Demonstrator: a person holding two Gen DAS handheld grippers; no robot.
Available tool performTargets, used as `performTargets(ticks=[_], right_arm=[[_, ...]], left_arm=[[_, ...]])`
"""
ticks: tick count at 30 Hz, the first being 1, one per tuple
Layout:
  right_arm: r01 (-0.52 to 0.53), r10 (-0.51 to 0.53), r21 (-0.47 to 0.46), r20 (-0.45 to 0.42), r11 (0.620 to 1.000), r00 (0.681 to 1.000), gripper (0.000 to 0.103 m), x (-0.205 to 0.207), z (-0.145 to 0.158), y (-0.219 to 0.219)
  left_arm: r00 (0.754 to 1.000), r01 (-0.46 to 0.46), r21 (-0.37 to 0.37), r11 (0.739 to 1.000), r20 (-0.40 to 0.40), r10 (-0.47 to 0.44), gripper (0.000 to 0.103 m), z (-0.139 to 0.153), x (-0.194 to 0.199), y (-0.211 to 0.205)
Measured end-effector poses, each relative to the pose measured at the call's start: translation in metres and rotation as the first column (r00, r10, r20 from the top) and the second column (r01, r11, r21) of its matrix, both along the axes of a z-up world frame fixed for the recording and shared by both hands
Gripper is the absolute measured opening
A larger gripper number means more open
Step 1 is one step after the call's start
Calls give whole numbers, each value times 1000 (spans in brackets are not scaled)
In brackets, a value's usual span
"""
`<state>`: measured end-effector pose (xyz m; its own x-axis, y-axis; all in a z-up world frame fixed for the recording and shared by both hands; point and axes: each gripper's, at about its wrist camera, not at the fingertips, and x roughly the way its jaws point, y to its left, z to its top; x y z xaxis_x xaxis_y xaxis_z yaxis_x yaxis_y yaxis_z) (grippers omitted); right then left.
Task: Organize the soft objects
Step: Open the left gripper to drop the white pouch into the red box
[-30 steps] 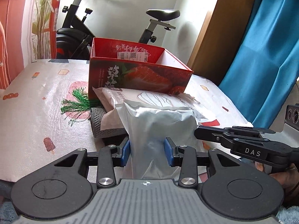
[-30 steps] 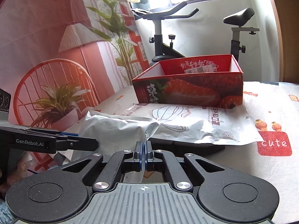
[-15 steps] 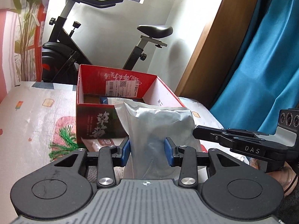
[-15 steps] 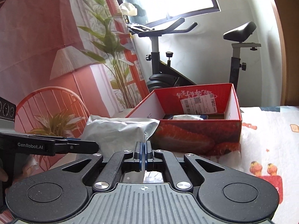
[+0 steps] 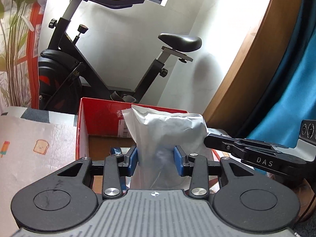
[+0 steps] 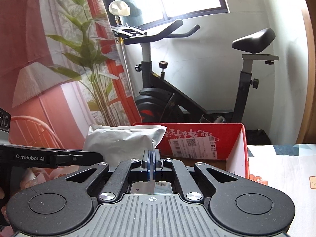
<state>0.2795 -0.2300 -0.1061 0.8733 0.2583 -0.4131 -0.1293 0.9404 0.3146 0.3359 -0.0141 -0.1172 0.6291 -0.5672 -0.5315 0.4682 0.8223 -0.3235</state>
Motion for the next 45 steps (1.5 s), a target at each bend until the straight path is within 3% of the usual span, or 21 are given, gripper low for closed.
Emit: performTargets(ticks=[5, 16, 21, 29, 35, 38, 39, 40, 44, 45], right_arm=[[20, -22, -44, -39, 999, 999, 3, 33, -19, -7], [54, -57, -23, -145, 998, 988, 3, 60, -71, -20], [74, -79, -39, -171, 997, 982, 7, 56, -77, -20], [91, -99, -62, -141, 994, 985, 12, 32, -63, -21], [90, -96, -77, -74, 993, 993, 20, 7, -38, -13], [91, -95, -77, -46, 993, 994, 32, -9, -29, -11], [92, -96, -81, -36, 992, 995, 41, -15, -27, -9], [92, -94, -87, -28, 992, 995, 49, -21, -25, -7], [85, -87, -108, -18, 990, 996, 62, -40, -20, -1], [88, -90, -108, -14, 990, 996, 71, -46, -20, 1]], left_arm=[[1000, 3, 68, 998, 17, -4, 41, -11, 29, -19], [999, 8, 143, 990, -53, -1, 42, -50, 56, -39], [996, 19, 153, 988, -85, -6, 57, -59, 56, -36], [1000, -21, 134, 991, -20, 24, 65, -37, 32, -21], [996, -65, 143, 988, 72, 55, 84, -8, 1, -8], [992, -89, 141, 986, 107, 74, 95, 4, -18, 1], [990, -97, 145, 985, 119, 80, 98, 6, -25, 3], [987, -105, 156, 982, 136, 84, 99, 9, -32, 4], [976, -146, 199, 969, 190, 108, 103, 15, -60, 9], [974, -152, 201, 968, 198, 111, 103, 16, -66, 10]])
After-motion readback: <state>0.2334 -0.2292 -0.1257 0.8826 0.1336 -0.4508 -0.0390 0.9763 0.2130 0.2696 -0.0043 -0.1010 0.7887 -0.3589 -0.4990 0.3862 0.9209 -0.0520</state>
